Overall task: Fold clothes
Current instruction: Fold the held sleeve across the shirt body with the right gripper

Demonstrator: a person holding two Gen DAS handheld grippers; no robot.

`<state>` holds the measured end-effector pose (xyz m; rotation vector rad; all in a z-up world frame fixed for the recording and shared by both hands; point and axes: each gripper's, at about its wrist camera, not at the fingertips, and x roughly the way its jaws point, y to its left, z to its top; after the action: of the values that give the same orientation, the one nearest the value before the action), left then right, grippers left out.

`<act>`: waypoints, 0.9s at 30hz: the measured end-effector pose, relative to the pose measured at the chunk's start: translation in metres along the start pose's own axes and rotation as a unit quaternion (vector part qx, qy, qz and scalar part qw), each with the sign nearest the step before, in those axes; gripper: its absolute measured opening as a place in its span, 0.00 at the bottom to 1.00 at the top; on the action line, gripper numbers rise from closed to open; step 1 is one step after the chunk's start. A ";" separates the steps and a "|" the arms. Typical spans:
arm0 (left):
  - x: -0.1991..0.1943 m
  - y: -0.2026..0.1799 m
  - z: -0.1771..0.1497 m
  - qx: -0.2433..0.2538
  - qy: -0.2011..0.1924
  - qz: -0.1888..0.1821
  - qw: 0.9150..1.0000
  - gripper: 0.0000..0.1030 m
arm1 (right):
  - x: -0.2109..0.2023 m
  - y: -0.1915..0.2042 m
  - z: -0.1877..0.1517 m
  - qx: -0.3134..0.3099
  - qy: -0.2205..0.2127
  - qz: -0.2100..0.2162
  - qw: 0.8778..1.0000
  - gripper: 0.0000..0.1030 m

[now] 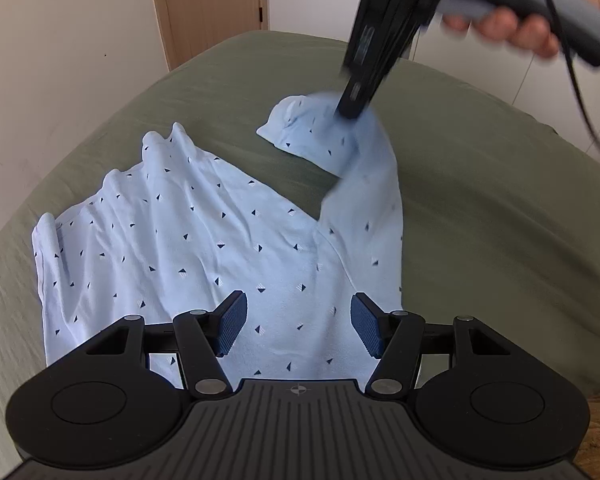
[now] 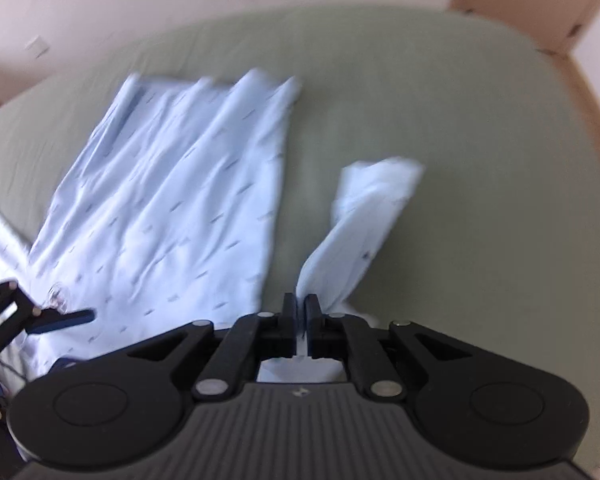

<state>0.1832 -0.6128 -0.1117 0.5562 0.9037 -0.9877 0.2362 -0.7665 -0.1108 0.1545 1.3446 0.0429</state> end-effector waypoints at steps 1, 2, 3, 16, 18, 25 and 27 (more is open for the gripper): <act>0.000 0.001 -0.001 -0.001 0.001 0.000 1.000 0.55 | 0.008 0.006 -0.002 -0.005 0.007 0.013 1.000 0.10; -0.001 0.001 -0.002 -0.002 0.001 0.000 1.000 0.55 | 0.011 0.008 -0.004 -0.006 0.006 0.026 1.000 0.11; -0.001 0.002 -0.003 -0.003 0.002 0.000 1.000 0.55 | 0.007 0.006 -0.005 -0.002 -0.003 0.038 0.999 0.15; 0.008 0.010 -0.007 -0.011 0.005 -0.002 1.000 0.55 | 0.010 -0.113 -0.001 0.167 -0.079 0.057 0.981 0.37; 0.010 0.010 -0.008 -0.014 0.005 -0.001 1.000 0.55 | 0.029 -0.109 0.009 0.165 -0.069 0.065 0.982 0.37; 0.021 0.017 -0.006 -0.005 0.018 -0.002 1.000 0.55 | 0.071 -0.090 0.037 0.119 -0.036 0.074 0.990 0.37; 0.024 0.018 -0.006 0.003 0.021 -0.003 1.000 0.55 | 0.078 -0.084 0.043 0.101 -0.026 0.066 0.992 0.37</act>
<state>0.2031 -0.6111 -0.1347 0.5809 0.9408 -0.9875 0.2907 -0.8441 -0.1880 0.4135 1.2841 0.0145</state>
